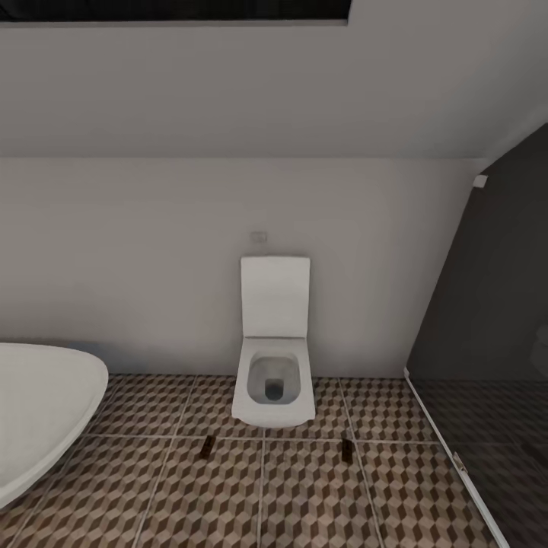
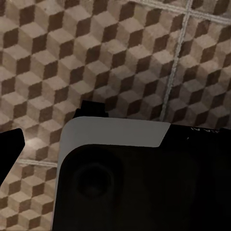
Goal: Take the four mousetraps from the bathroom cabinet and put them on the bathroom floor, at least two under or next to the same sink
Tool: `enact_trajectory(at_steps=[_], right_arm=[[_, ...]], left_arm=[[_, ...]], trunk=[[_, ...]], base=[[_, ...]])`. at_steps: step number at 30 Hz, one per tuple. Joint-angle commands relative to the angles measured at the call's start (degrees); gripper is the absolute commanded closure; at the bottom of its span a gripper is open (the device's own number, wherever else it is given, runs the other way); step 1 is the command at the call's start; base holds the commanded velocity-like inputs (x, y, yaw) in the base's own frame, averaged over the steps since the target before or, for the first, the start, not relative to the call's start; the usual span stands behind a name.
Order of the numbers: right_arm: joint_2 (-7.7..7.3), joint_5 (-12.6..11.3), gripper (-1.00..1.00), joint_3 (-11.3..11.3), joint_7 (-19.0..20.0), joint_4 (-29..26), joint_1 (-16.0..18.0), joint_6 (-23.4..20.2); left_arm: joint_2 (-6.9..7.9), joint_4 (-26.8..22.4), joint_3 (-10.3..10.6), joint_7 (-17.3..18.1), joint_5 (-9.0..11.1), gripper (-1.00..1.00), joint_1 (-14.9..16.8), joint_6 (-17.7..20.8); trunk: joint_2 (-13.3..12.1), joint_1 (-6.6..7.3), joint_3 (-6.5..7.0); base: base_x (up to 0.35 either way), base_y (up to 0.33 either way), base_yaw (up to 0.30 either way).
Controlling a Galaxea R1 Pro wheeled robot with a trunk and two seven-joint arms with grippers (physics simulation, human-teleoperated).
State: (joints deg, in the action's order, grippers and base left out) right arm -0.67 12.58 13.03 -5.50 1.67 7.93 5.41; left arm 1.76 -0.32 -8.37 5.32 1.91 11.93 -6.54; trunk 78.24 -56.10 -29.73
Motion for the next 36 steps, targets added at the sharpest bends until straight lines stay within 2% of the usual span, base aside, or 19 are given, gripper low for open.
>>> enact_trajectory(at_steps=[1,13,36], right_arm=[[-0.02,0.6,-1.0,0.5,-0.2,0.2,0.1,0.3],[-0.04,0.6,-1.0,0.5,0.0,0.2,0.1,0.3],[-0.09,0.5,-1.0,0.5,0.1,0.1,0.1,0.1]], left_arm=[[0.05,0.1,-0.3,0.3,0.2,-1.0,0.0,-0.2],[0.17,0.0,-0.2,0.3,0.0,-1.0,0.0,-0.4],[0.16,0.0,-0.2,0.4,0.0,-1.0,0.0,-0.4]], trunk=[[0.0,0.0,-0.05],[0.0,0.0,-0.05],[-9.2,5.05,4.08]], base=[[0.0,0.0,0.0],[0.0,0.0,0.0],[0.0,0.0,0.0]])
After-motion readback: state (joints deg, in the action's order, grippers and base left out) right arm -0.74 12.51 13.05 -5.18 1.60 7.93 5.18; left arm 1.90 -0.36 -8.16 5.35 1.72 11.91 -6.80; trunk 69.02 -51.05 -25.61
